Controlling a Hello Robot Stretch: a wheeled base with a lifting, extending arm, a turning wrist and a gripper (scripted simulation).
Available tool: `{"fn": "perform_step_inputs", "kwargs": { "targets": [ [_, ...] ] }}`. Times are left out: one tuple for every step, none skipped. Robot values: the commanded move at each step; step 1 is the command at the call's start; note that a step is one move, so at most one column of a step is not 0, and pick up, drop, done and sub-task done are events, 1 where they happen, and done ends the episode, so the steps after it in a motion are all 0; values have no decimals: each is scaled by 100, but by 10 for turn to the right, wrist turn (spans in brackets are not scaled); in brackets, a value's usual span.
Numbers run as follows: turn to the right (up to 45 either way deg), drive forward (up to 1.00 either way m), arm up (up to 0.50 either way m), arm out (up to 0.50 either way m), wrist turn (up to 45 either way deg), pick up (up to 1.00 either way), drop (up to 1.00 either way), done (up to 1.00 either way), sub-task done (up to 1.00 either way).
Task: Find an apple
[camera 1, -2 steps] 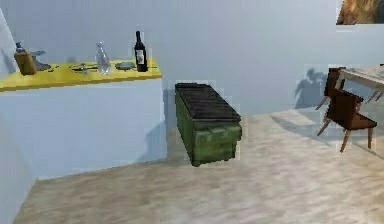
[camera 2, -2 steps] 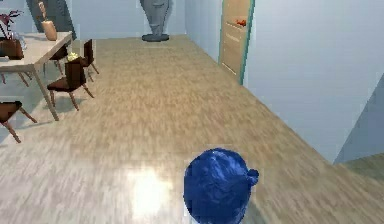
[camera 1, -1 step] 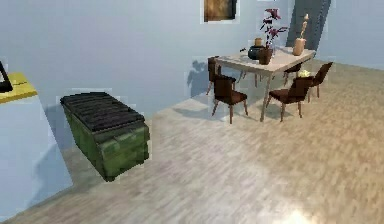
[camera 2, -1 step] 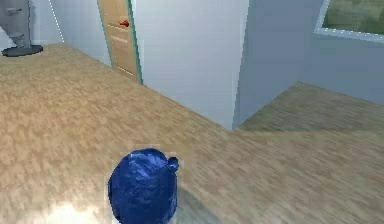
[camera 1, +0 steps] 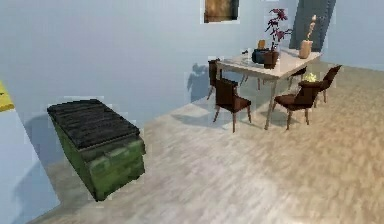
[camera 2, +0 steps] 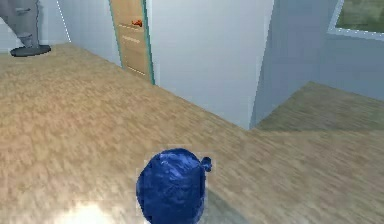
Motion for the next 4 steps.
{"fn": "perform_step_inputs", "kwargs": {
  "targets": [
    [150, 0, 0, 0, 0, 0, 0, 0, 0],
    [0, 30, 0, 0, 0, 0, 0, 0, 0],
    [270, 0, 0, 0, 0, 0, 0, 0, 0],
    [0, 85, 0, 0, 0, 0, 0, 0, 0]
  ]
}}
